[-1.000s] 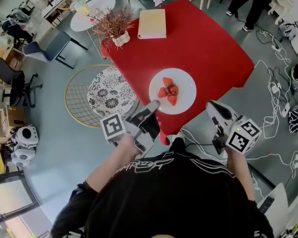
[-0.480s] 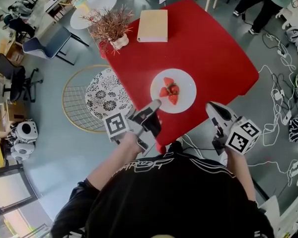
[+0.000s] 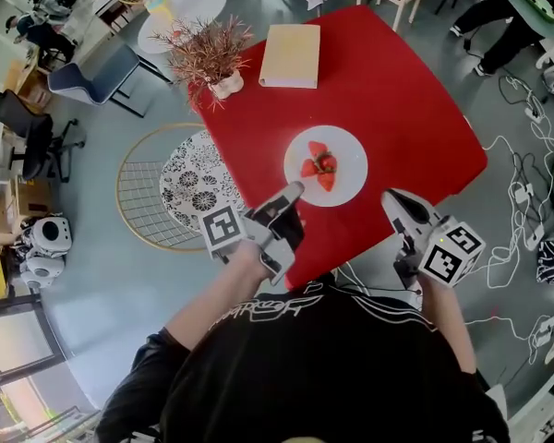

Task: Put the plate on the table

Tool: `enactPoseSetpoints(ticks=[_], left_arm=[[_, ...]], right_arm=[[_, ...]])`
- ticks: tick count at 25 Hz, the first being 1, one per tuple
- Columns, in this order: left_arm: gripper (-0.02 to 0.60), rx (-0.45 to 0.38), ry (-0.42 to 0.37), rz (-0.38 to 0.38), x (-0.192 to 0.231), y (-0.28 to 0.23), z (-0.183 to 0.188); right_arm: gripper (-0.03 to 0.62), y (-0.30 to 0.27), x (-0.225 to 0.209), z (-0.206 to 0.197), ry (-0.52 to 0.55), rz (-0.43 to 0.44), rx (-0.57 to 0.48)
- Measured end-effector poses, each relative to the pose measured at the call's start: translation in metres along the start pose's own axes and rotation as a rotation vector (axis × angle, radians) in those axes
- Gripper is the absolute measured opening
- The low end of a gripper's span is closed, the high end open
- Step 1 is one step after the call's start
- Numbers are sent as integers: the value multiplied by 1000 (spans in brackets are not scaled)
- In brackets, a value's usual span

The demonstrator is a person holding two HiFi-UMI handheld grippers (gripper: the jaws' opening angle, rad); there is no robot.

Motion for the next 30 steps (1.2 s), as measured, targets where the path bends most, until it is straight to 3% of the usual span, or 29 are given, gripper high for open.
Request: enactPoseSetpoints(ticks=[17, 23, 30], left_arm=[[18, -28, -32, 64, 44, -47, 16], [18, -26, -17, 147, 68, -56, 23], [18, -39, 15, 166, 84, -71, 30]], right_arm=[[8, 3, -30, 1, -21, -16, 24], [8, -4, -40, -2, -32, -20, 47], [8, -10, -45, -4, -48, -6, 71]])
Point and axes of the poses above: the fingertips, and each gripper's own axes: y backward along the fingers, x to its left, z out of its top, the point moved 10 cm from there along y, backward along the fingers, and after that the axes turned 10 degrees about z, right-handed, at the moved point
